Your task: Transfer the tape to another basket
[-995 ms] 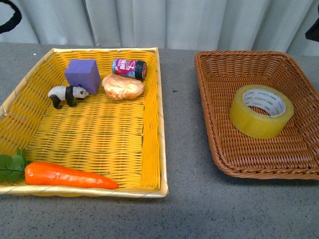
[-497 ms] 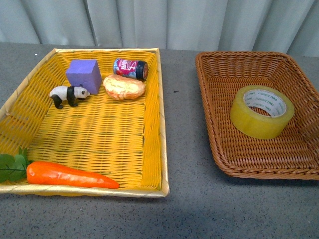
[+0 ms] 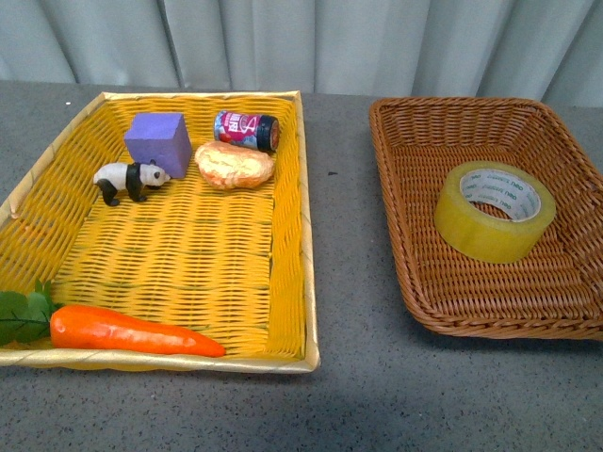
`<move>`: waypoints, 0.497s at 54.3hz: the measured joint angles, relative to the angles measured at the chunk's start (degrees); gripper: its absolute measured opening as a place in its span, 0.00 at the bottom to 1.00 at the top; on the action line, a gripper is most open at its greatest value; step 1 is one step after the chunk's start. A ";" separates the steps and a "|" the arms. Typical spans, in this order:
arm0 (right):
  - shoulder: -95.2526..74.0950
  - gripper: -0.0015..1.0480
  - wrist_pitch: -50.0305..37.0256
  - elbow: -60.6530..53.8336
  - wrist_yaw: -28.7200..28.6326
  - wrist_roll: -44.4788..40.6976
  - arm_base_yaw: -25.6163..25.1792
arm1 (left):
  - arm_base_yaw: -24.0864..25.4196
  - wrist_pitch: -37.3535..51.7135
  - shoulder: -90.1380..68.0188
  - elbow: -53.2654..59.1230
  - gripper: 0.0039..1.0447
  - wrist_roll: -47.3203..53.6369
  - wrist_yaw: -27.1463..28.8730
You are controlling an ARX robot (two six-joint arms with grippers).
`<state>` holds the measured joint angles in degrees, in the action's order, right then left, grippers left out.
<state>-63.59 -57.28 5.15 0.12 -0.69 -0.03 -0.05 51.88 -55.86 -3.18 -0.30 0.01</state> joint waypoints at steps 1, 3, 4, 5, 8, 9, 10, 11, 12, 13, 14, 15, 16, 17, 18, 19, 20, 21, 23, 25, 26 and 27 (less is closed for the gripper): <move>0.94 0.01 0.61 -0.33 -0.02 0.02 0.00 | 0.00 -0.87 1.16 0.28 0.03 0.00 0.00; 2.82 0.01 1.90 -0.85 -0.02 0.02 0.00 | 0.00 -1.64 2.36 0.55 0.03 0.00 0.02; 3.30 0.01 2.25 -0.98 -0.02 0.02 0.00 | 0.00 -2.54 3.30 0.72 0.03 0.00 0.02; 4.26 0.01 2.89 -1.20 -0.02 0.02 0.00 | 0.00 -3.30 4.26 0.92 0.03 0.00 0.02; 6.67 0.01 4.57 -1.77 -0.13 0.04 0.00 | 0.00 -5.18 6.58 1.31 0.03 0.00 0.04; 7.58 0.01 5.29 -1.99 -0.13 0.04 0.00 | 0.00 -6.14 7.69 1.49 0.03 0.00 0.04; 8.52 0.01 6.03 -2.19 -0.13 0.04 0.00 | 0.00 -6.75 8.41 1.60 0.03 0.00 0.04; 9.44 0.01 6.78 -2.40 -0.13 0.04 0.00 | 0.00 -7.32 9.07 1.70 0.03 0.00 0.02; 9.88 0.01 7.13 -2.51 -0.13 0.04 0.00 | 0.00 -7.91 9.79 1.79 0.03 0.00 0.02; 10.82 0.01 7.87 -2.73 -0.11 0.07 0.00 | 0.00 -8.68 10.69 1.92 0.03 0.00 0.02; 11.72 0.01 8.59 -2.93 -0.13 0.07 0.00 | 0.00 -9.53 11.58 1.92 0.03 0.02 0.02; 12.68 0.01 9.38 -3.13 -0.11 0.07 0.00 | 0.00 -9.90 12.00 1.92 0.03 0.00 0.02; 13.16 0.01 9.77 -3.21 -0.11 0.07 0.00 | 0.00 -10.78 13.07 1.92 0.03 0.00 0.00; 14.08 0.01 10.47 -3.41 -0.11 0.07 0.00 | 0.00 -11.47 13.92 1.92 0.03 0.02 -0.02; 14.97 0.01 11.13 -3.58 -0.11 0.07 0.00 | 0.00 -11.98 14.58 1.92 0.03 0.00 -0.02; 15.82 0.01 11.85 -3.72 -0.11 0.07 0.00 | 0.00 -12.31 14.99 1.92 0.03 0.00 -0.02; 16.66 0.01 12.55 -3.82 -0.11 0.09 0.00 | 0.00 -12.98 15.80 1.92 0.03 0.02 -0.02; 17.14 0.01 12.96 -3.87 -0.13 0.09 0.00 | 0.00 -13.51 16.61 1.95 0.03 0.00 -0.02; 18.86 0.01 14.49 -4.09 -0.13 0.09 0.00 | 0.00 -14.95 17.99 1.95 0.03 0.00 -0.02; 20.06 0.01 15.52 -4.24 -0.13 0.09 0.00 | 0.00 -16.11 19.30 1.95 0.03 0.00 0.00; 20.76 0.01 16.02 -4.33 -0.13 0.09 0.00 | 0.00 -16.63 19.93 1.97 0.03 0.02 0.00; 21.53 0.01 16.61 -4.37 -0.13 0.09 0.00 | 0.00 -17.20 20.61 1.97 0.03 0.00 0.00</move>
<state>-42.06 -40.66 0.78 -0.01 -0.60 -0.03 -0.05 34.68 -35.24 -1.21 -0.30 0.01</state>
